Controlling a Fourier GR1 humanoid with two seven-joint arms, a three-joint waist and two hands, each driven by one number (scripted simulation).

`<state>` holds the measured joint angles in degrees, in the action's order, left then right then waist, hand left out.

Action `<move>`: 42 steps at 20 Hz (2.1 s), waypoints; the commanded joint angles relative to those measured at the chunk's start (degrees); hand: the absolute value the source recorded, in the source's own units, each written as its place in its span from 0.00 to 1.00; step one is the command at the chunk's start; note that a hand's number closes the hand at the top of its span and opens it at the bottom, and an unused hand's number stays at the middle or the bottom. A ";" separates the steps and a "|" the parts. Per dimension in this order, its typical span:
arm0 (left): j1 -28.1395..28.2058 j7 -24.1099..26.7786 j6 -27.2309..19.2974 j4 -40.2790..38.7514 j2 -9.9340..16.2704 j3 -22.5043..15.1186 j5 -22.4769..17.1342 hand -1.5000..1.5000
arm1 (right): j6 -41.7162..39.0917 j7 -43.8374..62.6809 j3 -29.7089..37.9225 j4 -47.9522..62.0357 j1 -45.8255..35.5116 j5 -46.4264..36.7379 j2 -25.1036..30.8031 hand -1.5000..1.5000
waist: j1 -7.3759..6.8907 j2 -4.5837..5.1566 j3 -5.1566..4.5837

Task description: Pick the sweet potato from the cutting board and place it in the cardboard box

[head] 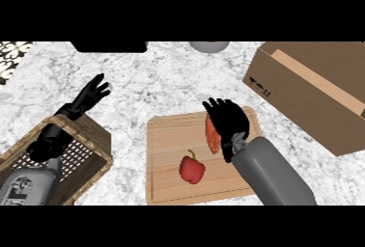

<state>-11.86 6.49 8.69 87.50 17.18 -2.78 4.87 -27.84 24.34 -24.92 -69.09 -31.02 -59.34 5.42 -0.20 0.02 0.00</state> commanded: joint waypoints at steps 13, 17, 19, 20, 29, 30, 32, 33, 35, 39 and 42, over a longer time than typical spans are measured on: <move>0.19 1.42 0.34 -1.99 -2.83 0.04 3.68 0.50 | 16.55 -15.51 0.77 14.64 -5.33 -8.30 -4.36 1.00 | -0.25 0.14 0.01; -0.37 -3.90 1.57 2.79 -2.09 1.26 1.14 0.50 | 19.48 -23.75 8.23 20.15 -8.60 -2.37 -2.75 1.00 | -0.71 0.18 0.04; -1.50 -6.18 2.20 3.27 -1.73 1.09 1.36 0.50 | 18.49 -20.98 7.43 20.67 -11.90 0.01 -5.31 1.00 | -0.71 0.13 0.04; 0.21 -2.18 3.13 2.82 -1.38 1.22 1.06 0.50 | 23.79 -24.96 8.97 26.23 -13.36 -1.49 -5.33 1.00 | -0.96 0.27 0.03; -2.18 -1.58 1.78 -1.41 -2.02 1.93 2.47 0.50 | 29.59 -22.75 7.46 14.02 -17.40 -4.82 -4.12 1.00 | 0.09 0.00 0.00; -0.99 -3.70 2.04 0.95 -2.87 1.94 0.97 0.50 | 27.47 -23.14 6.06 7.41 -13.20 -4.88 -1.87 1.00 | 0.64 -0.32 0.01; -0.01 -1.43 0.54 0.39 -3.40 0.94 3.33 0.50 | 23.73 -19.08 7.39 0.69 -14.20 -3.80 -2.65 1.00 | 0.92 -0.40 0.00; 1.40 -1.22 3.44 1.17 -0.39 3.18 1.37 0.50 | 21.05 -18.88 8.22 -2.85 -11.98 -3.18 -0.23 1.00 | 0.79 -0.40 0.00; 2.81 0.45 1.52 0.28 -2.14 1.88 2.80 0.50 | 23.03 -12.72 11.79 -4.44 -13.85 -3.03 -2.03 1.00 | 0.91 -0.44 -0.01; 0.73 -1.38 1.52 0.06 -1.27 3.53 1.65 0.50 | 23.81 -5.58 20.98 -7.74 -15.99 -0.54 -0.03 1.00 | 1.26 -0.40 0.00; 0.56 0.03 4.10 -1.08 0.04 4.10 0.14 0.50 | 26.74 -3.35 26.27 -6.20 -18.76 -0.26 1.89 1.00 | 0.51 -0.05 -0.01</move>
<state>-11.11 6.05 10.86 88.07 15.94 0.14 6.00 -2.31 17.02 -4.50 -73.81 -47.71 -60.41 5.13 0.50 -0.26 0.00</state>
